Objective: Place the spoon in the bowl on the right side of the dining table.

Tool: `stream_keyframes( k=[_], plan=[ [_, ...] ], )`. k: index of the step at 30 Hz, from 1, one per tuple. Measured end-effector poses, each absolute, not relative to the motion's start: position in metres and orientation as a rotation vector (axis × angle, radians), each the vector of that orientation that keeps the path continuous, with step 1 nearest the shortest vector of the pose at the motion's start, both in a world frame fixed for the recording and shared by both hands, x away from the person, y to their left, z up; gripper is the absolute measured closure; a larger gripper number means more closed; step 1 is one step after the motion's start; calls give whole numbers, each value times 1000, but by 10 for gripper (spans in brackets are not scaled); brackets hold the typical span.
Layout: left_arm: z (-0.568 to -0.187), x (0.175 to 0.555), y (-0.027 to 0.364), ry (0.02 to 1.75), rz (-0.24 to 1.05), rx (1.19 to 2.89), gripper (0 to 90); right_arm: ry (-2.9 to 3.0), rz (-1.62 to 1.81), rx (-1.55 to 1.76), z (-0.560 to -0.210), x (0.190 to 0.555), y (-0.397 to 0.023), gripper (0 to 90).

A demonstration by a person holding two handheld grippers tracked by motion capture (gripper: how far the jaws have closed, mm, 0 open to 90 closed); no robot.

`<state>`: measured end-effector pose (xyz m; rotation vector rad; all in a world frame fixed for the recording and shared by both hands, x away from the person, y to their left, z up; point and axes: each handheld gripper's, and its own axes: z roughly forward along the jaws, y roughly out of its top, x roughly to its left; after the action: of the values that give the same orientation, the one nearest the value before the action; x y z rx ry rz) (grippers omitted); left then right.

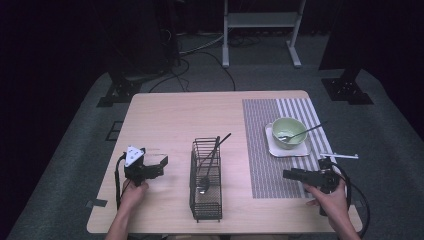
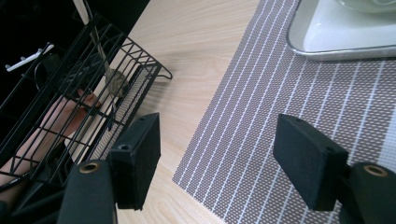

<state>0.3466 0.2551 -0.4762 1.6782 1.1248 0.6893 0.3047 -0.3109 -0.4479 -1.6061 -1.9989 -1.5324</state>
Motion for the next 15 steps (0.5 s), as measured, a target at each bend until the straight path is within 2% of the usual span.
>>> stream_keyframes(
  k=[15],
  plan=[
    [-476,347,255,1125,691,1679,4,-2013,-1522,-1553,-449,294,-298,306]
  ],
)
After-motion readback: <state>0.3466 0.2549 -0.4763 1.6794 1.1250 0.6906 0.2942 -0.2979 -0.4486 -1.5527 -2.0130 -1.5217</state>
